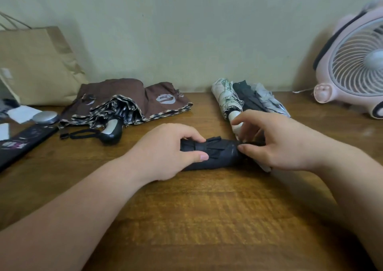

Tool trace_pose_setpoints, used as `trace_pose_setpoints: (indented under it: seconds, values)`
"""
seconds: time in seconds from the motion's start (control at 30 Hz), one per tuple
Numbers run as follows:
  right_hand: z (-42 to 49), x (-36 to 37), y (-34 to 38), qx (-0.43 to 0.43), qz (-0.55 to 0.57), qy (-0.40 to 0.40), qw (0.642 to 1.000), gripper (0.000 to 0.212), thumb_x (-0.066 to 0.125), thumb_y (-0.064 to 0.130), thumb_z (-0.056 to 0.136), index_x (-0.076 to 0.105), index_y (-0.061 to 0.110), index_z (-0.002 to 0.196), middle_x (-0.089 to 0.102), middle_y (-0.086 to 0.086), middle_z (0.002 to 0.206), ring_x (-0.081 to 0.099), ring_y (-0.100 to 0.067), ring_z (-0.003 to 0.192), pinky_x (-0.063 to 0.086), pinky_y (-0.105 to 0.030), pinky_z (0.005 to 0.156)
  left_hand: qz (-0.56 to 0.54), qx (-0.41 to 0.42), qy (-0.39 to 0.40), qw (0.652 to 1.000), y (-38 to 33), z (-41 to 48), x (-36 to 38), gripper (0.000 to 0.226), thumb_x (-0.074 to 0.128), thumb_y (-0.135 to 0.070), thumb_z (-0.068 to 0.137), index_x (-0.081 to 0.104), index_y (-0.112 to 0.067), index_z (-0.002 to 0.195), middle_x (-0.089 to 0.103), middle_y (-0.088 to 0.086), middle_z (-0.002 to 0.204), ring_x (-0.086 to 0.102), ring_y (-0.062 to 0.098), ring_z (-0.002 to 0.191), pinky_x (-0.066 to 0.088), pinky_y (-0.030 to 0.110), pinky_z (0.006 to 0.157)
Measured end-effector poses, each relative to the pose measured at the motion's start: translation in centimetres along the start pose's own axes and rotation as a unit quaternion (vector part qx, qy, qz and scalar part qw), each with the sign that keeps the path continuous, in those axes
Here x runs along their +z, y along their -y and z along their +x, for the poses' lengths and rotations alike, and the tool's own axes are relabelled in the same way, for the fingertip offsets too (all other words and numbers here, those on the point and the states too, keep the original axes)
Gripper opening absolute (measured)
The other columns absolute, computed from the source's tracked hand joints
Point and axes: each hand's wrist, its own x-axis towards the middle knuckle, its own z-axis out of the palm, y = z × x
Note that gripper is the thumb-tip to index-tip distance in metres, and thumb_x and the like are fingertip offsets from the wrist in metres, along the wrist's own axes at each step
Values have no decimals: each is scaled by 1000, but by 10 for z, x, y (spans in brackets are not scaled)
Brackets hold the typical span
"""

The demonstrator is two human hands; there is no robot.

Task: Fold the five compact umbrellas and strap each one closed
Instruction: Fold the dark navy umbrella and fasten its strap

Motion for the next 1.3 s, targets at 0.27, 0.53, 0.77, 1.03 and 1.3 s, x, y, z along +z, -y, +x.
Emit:
trace_pose_setpoints:
  seconds: [0.27,0.53,0.77,1.03,1.3]
  values:
    - [-3,8,20,39,-121,83,988,61,72,64,79,46,40,129,62,16,117,60,-11,107,47,-28,83,18,24,-11,999,-1,-6,-2,36,67,-55,91,72,-41,123,69,-24,119,61,-1,109,51,36,98]
    - [-1,7,47,181,388,-10,904,36,67,48,92,59,13,93,65,-9,69,47,-20,43,37,-26,41,-100,38,-430,897,0,-32,-31,23,67,-43,90,73,-22,86,68,-7,88,62,14,89,49,27,83]
    - [-2,26,109,224,767,204,566,58,57,64,93,62,8,110,53,-15,75,49,-18,41,42,-21,34,-698,-166,28,696,-41,-35,-18,60,69,-51,87,66,-8,129,71,21,116,70,21,66,59,34,64]
    - [-12,39,108,188,498,164,830,31,68,37,96,53,15,112,62,-5,73,45,-15,47,32,-21,38,-608,-172,-148,761,-26,-21,-11,40,74,-35,87,66,-8,114,76,10,91,74,31,89,57,54,94]
    - [5,41,110,237,591,-1,771,32,58,38,101,49,8,96,48,-2,58,25,-13,44,18,-19,42,-399,-129,-86,904,-6,-24,-4,53,47,-84,83,60,-48,119,72,-20,105,70,4,100,53,46,100]
